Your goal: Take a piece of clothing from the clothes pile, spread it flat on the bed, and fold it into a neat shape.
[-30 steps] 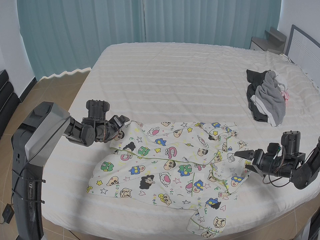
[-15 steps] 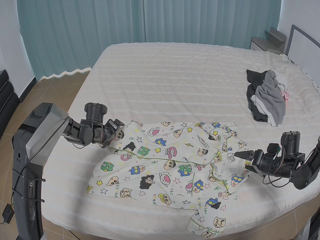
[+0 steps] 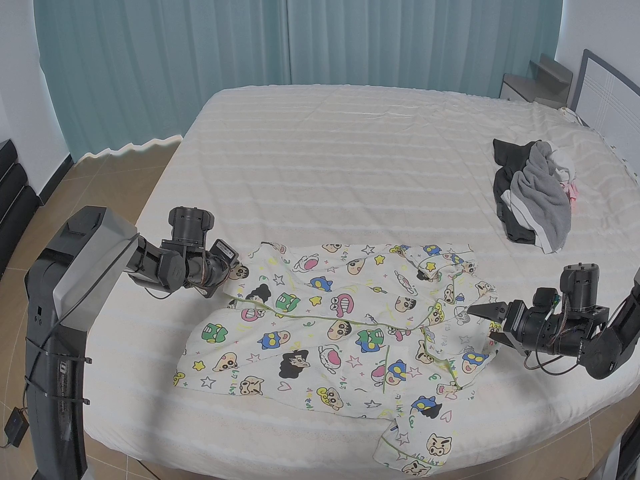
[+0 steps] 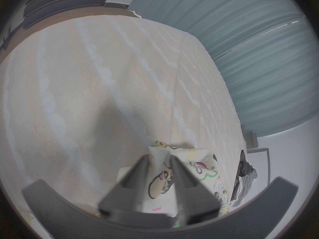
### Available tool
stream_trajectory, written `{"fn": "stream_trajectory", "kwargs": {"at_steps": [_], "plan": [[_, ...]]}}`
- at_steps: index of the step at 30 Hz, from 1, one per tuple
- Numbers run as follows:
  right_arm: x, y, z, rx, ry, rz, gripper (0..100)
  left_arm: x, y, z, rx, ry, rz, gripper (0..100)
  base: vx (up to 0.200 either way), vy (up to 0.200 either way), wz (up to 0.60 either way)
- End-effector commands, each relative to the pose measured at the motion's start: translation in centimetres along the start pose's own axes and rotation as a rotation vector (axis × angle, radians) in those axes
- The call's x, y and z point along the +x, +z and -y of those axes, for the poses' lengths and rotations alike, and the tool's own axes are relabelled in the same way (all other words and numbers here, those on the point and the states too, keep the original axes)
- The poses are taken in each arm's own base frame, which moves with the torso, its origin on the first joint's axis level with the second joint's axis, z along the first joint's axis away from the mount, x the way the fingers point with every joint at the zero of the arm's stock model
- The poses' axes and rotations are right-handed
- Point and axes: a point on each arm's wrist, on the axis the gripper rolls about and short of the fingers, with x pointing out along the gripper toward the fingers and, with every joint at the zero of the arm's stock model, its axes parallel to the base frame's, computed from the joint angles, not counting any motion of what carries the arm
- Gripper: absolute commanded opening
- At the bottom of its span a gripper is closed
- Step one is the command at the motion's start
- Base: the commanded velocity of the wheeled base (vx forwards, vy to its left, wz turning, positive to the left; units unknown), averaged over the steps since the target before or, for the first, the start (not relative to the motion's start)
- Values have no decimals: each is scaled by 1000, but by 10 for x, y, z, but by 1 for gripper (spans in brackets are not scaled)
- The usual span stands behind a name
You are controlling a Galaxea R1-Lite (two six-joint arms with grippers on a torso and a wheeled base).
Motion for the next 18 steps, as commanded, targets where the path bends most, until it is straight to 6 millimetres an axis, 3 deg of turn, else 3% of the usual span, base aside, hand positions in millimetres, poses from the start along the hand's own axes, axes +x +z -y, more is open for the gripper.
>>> {"fn": "stream_trajectory", "kwargs": {"at_steps": [1,9,18], "plan": [[1,-1,1,2,-4,-4,100,0,0,-2,-4,12,1,0,0,0,0],[4,-1,3,-1,-26,15,100,-6,7,-3,-36,15,23,0,0,0,0],[4,0,1,-9,-9,28,100,-33,16,12,-28,12,109,0,0,0,0]]}}
